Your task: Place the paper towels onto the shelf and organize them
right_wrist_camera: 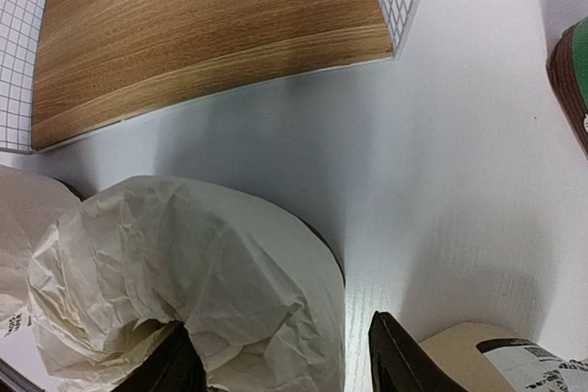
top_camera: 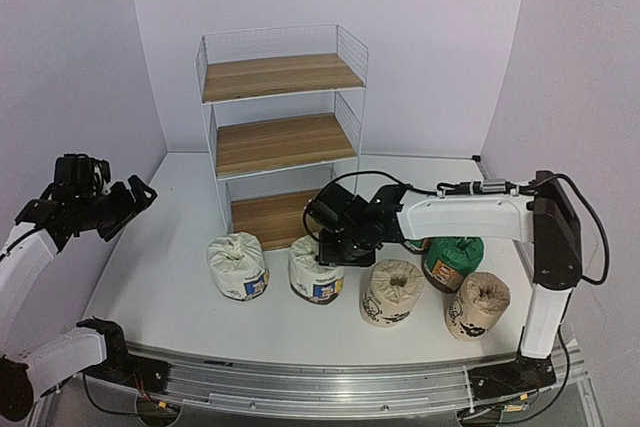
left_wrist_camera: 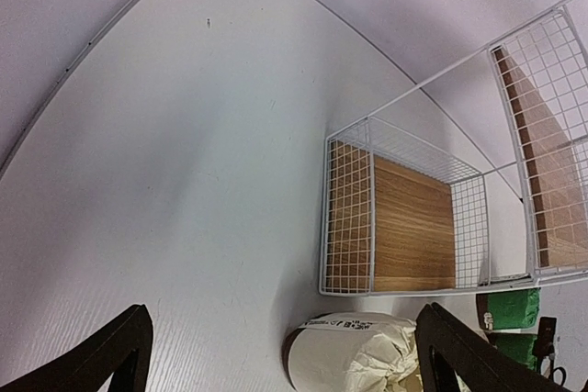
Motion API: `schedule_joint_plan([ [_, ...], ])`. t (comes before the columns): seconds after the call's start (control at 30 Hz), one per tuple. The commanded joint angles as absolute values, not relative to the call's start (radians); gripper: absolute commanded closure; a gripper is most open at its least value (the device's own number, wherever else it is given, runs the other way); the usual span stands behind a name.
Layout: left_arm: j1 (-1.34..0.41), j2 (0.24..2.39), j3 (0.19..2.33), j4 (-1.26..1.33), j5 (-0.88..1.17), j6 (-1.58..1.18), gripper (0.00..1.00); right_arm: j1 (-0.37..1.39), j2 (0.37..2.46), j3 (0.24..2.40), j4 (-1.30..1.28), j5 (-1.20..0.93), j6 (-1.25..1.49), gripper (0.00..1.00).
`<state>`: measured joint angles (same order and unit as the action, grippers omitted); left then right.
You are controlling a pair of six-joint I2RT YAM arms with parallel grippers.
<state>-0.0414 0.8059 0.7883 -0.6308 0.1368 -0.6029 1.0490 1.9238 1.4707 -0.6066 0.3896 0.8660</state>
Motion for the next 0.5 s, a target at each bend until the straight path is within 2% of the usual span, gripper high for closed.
schedule_joint_plan([
  [0.0, -0.044, 0.811, 0.788, -0.623, 0.133, -0.593, 0.0, 1.07, 1.953, 1.49, -0.615, 0.389, 0.895, 0.51],
  [0.1, -0.044, 0.808, 0.788, -0.627, 0.132, -0.591, 0.0, 1.086, 1.942, 1.487, -0.611, 0.427, 0.909, 0.63],
  [0.2, -0.044, 0.804, 0.788, -0.631, 0.13, -0.59, 0.0, 1.093, 1.922, 1.49, -0.609, 0.459, 0.915, 0.7],
  [0.47, -0.044, 0.806, 0.788, -0.635, 0.124, -0.591, 0.0, 1.094, 1.899, 1.539, -0.567, 0.603, 0.909, 0.77],
])
